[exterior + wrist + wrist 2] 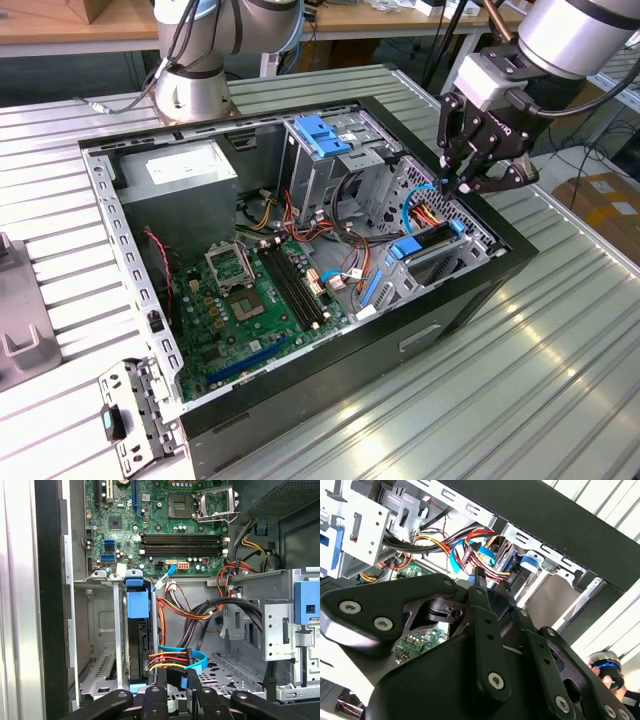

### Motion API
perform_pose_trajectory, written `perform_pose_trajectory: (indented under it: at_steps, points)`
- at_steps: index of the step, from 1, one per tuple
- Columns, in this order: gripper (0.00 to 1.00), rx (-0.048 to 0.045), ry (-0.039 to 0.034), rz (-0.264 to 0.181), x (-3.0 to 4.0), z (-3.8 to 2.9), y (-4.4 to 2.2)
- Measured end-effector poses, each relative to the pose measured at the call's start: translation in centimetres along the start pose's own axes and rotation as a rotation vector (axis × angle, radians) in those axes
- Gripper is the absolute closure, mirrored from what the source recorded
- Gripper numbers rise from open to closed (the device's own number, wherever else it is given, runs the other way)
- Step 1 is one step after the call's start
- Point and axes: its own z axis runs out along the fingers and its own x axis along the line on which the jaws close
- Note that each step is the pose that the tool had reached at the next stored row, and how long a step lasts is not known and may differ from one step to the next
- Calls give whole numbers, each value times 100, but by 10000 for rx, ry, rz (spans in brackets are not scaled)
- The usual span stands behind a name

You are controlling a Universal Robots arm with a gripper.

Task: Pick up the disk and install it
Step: 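Insert the second disk wire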

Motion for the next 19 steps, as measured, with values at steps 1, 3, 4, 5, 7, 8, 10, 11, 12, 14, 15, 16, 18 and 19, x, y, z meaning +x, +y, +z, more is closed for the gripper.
perform_pose_trajectory:
  at_steps: [1,3,4,5,7,8,10,11,12,14,15,16,18,19]
  points:
    - [72,0,0,0,0,0,1]
    - [66,0,-1,0,0,0,2]
    - [60,0,0,0,0,0,3]
    - [60,0,0,0,0,0,3]
    - [60,0,2,0,0,-5,4]
    - [60,-1,2,0,-2,-16,4]
    - [60,0,-1,0,-4,-46,4]
    - [60,0,-3,0,-4,-48,4]
    - [60,0,-4,0,-5,-48,4]
    - [60,0,-1,0,-6,-50,4]
    - [60,0,0,0,-6,-51,4]
    - [60,0,-1,0,-6,-51,4]
    - [61,0,0,0,-6,-52,4]
    - [68,0,0,0,-6,-53,4]
